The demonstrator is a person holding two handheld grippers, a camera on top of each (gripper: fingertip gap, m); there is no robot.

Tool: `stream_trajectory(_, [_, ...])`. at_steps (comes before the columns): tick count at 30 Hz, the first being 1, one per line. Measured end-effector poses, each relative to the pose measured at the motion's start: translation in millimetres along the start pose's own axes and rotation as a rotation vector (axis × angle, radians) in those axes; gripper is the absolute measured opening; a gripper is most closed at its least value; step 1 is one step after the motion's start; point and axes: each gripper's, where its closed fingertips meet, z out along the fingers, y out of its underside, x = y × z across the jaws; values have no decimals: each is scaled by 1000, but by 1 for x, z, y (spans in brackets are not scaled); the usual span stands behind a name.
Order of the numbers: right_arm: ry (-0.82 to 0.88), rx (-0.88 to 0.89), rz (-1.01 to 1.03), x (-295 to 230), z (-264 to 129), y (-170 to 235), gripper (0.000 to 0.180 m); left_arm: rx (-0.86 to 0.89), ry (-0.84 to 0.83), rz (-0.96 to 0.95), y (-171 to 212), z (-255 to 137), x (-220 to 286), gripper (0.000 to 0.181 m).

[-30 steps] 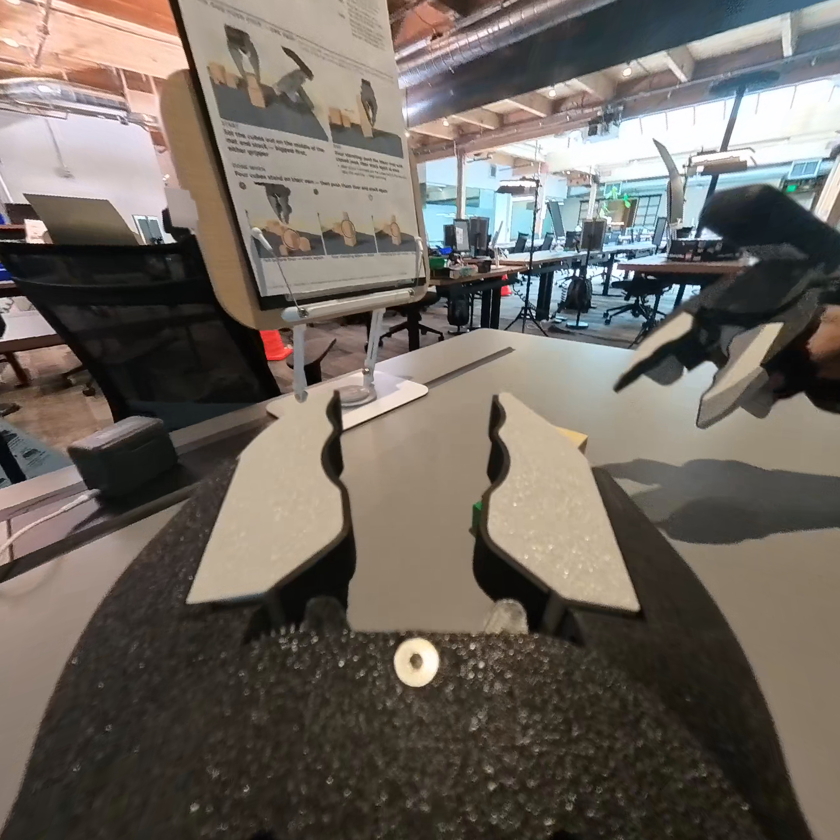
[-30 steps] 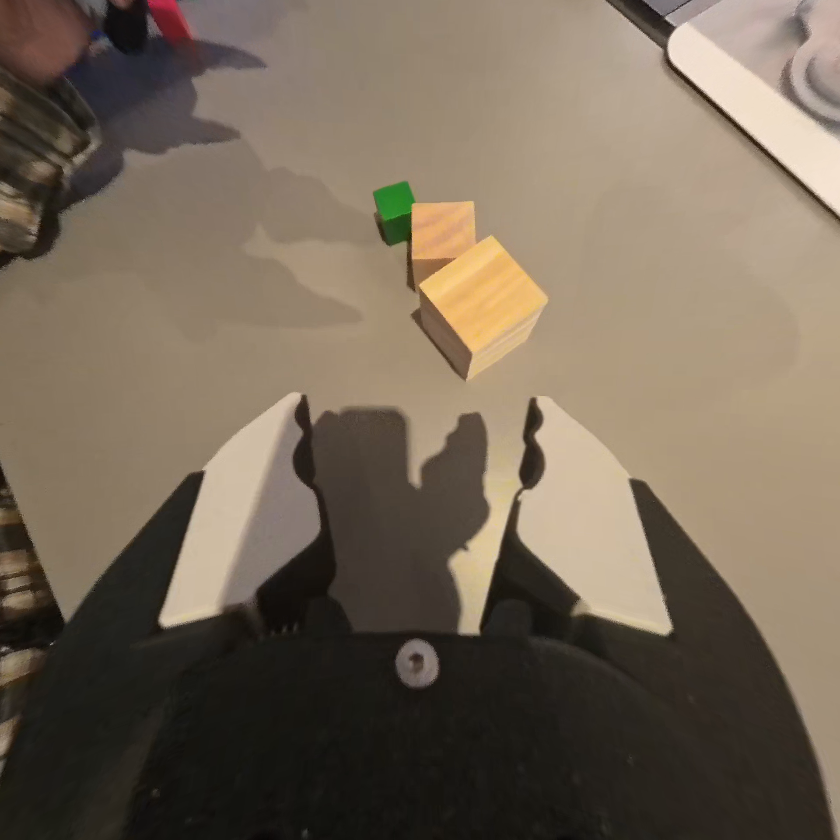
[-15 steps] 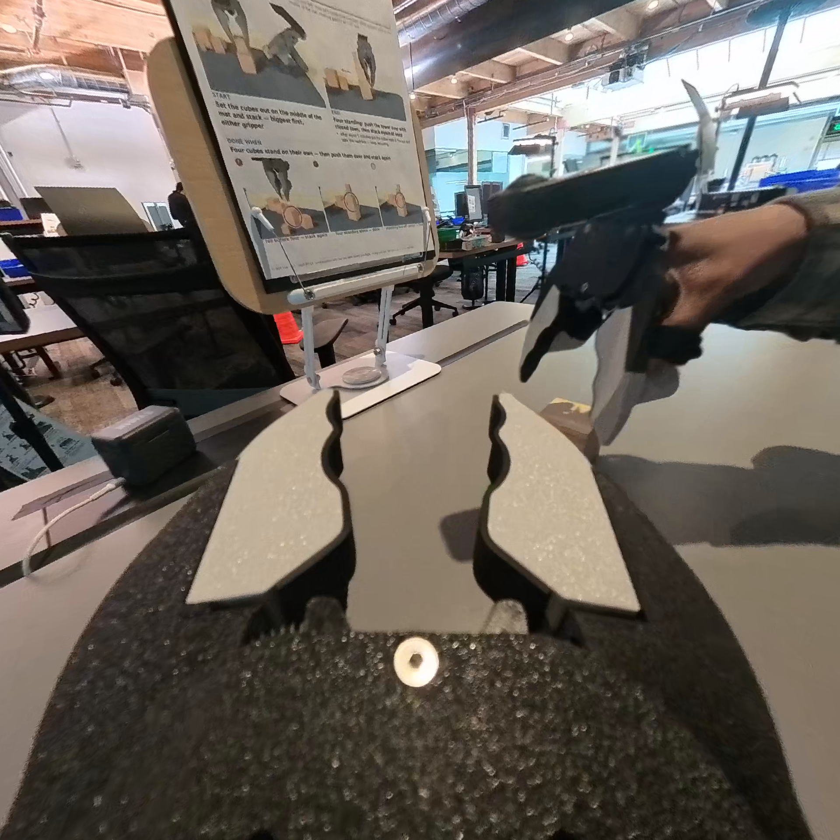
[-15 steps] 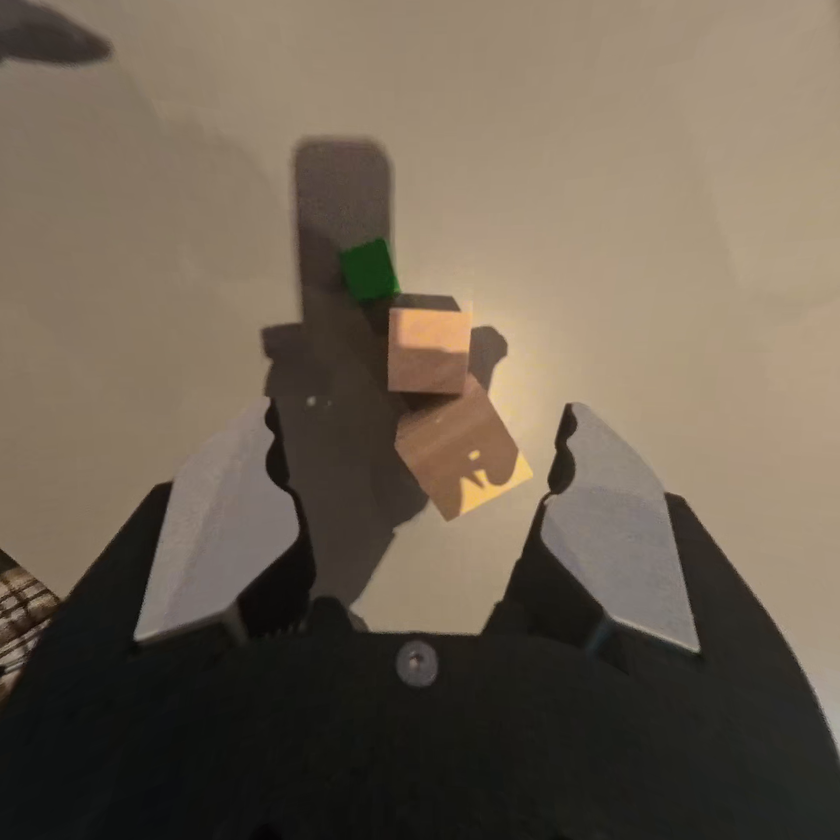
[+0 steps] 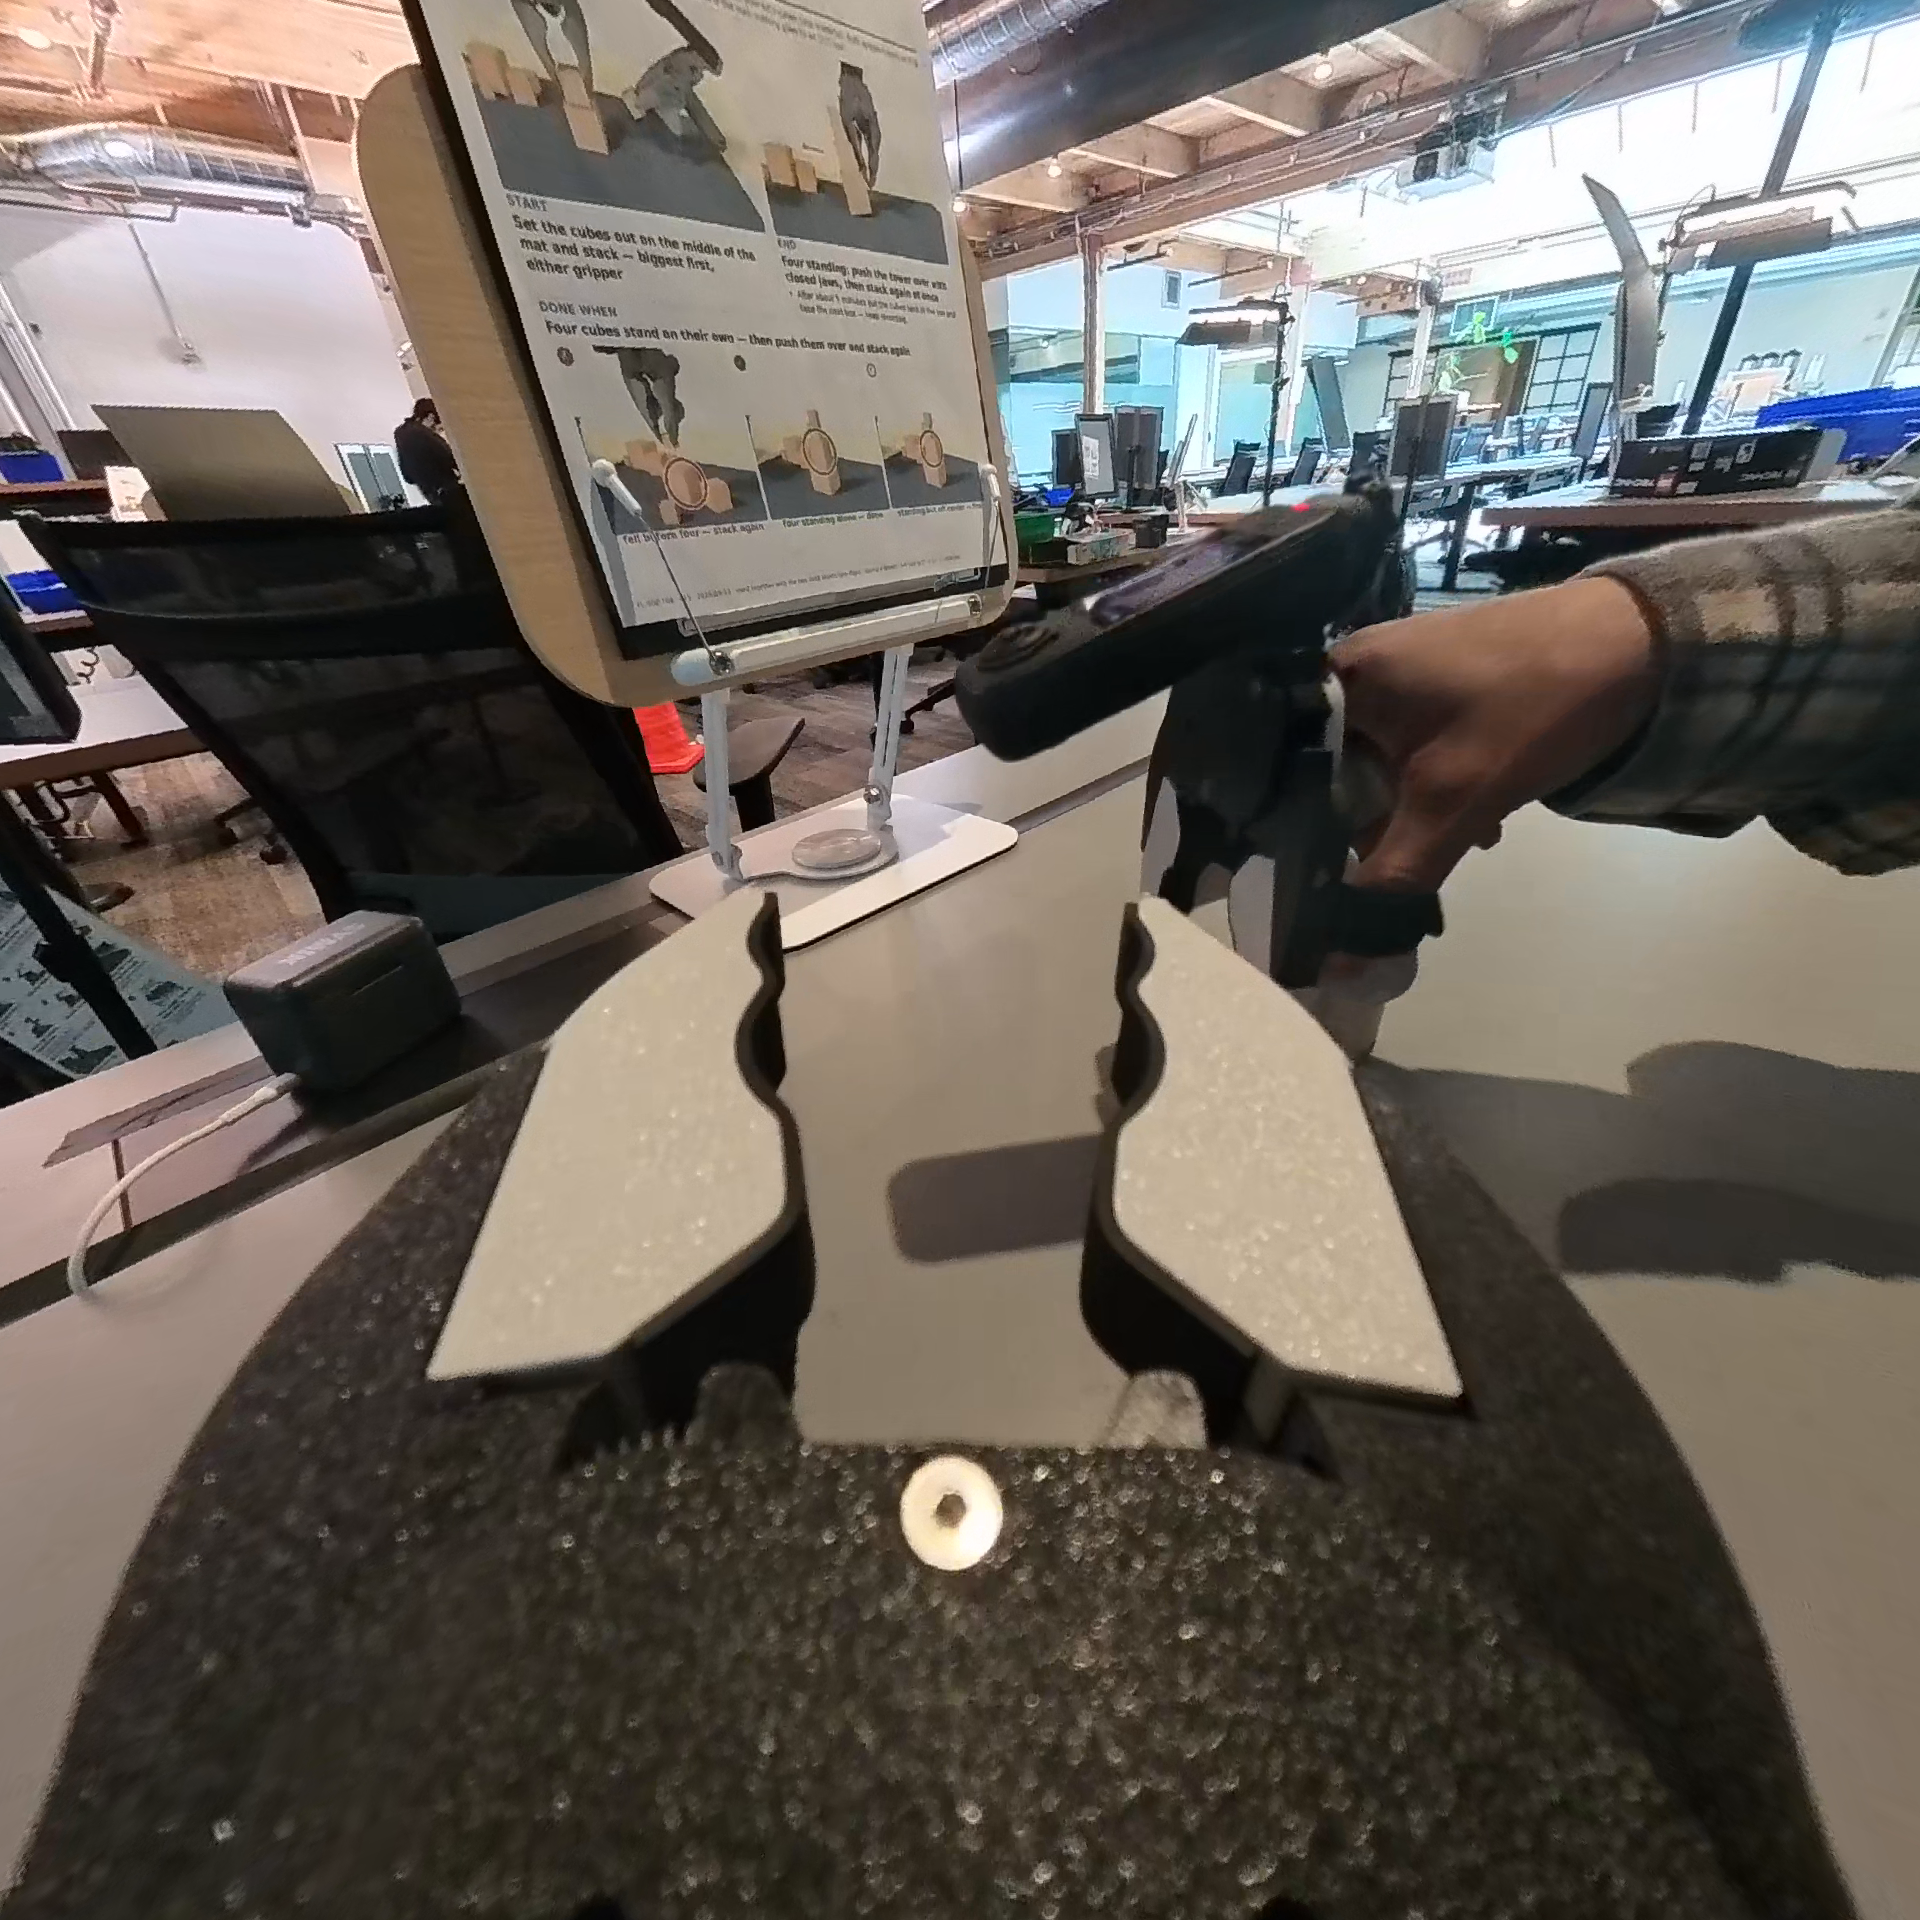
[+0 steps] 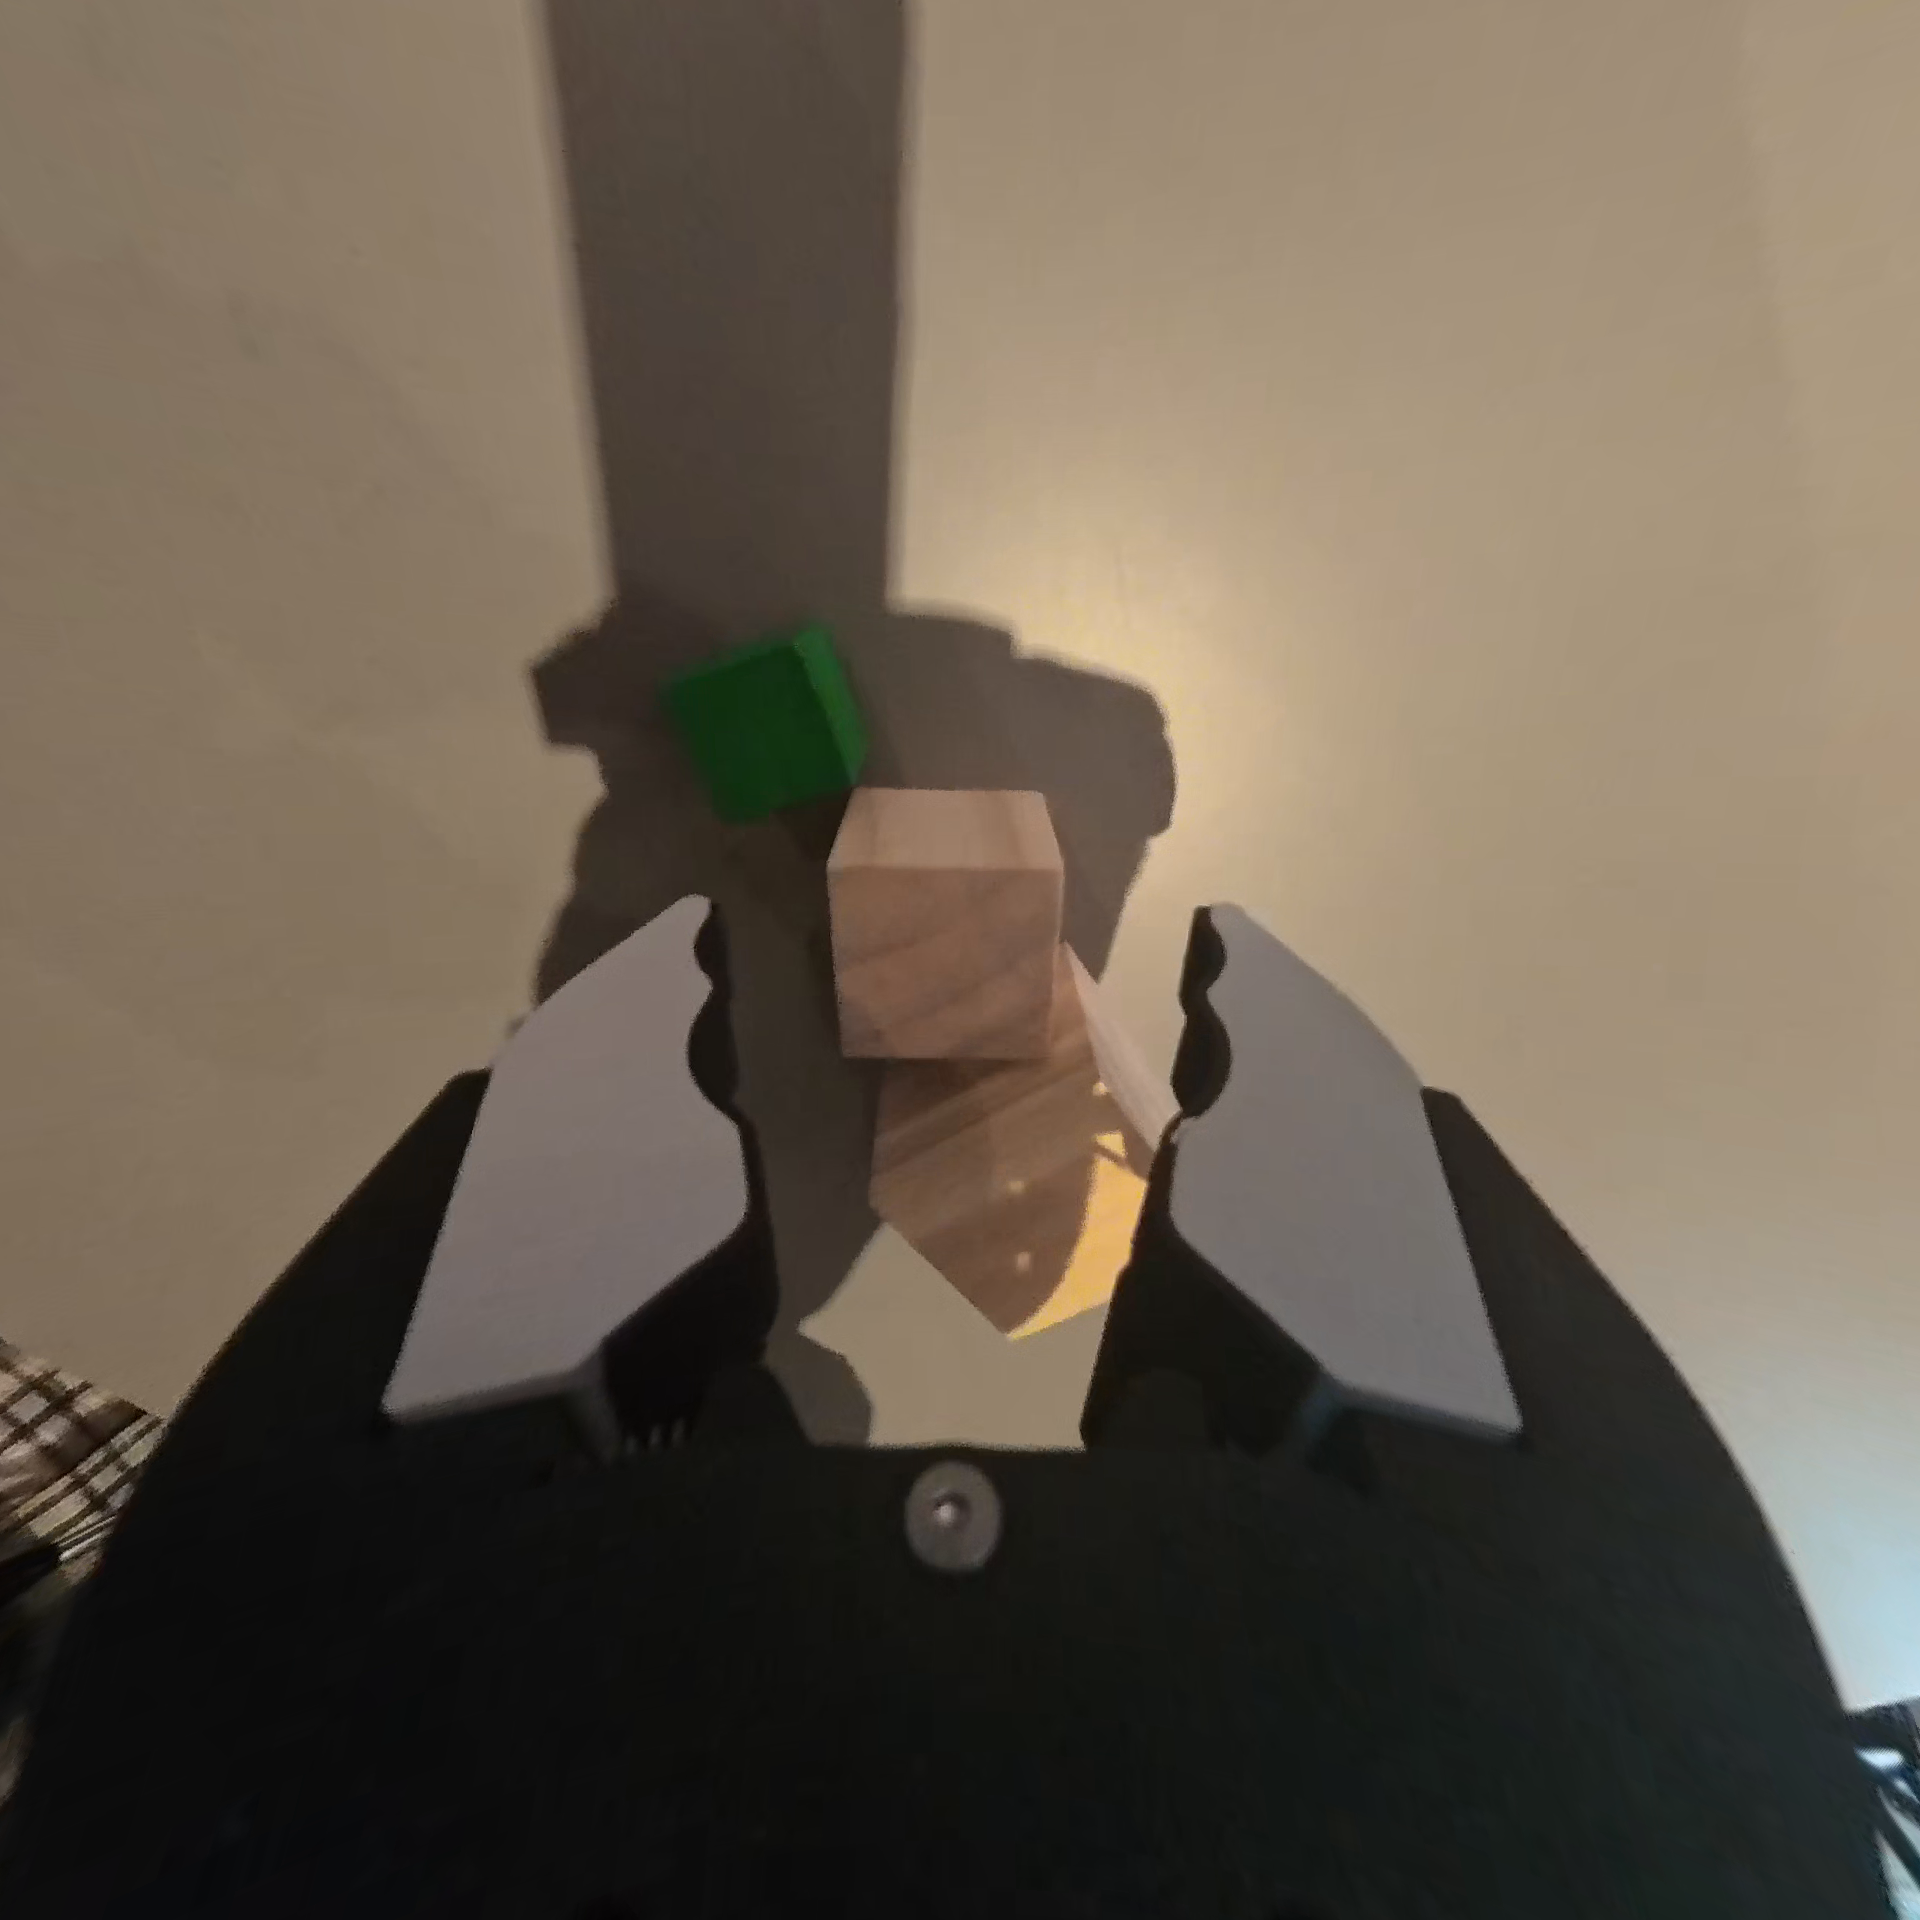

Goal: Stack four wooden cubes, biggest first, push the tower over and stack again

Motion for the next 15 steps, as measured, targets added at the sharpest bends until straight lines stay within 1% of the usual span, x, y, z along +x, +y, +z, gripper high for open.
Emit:
stream_trajectory(6, [5,-36,2,1,11,2,73,-10,3,3,2,2,1,61])
stream_trajectory(8, [9,-54,-6,0,15,4,65,-13,3,4,3,2,1,61])
stream_trajectory(11, [34,-50,-52,2,15,0,44,-15,1,6,3,2,1,61])
stream_trajectory(15, [21,-12,-115,-5,2,-11,44,-16,-2,5,4,2,1,61])
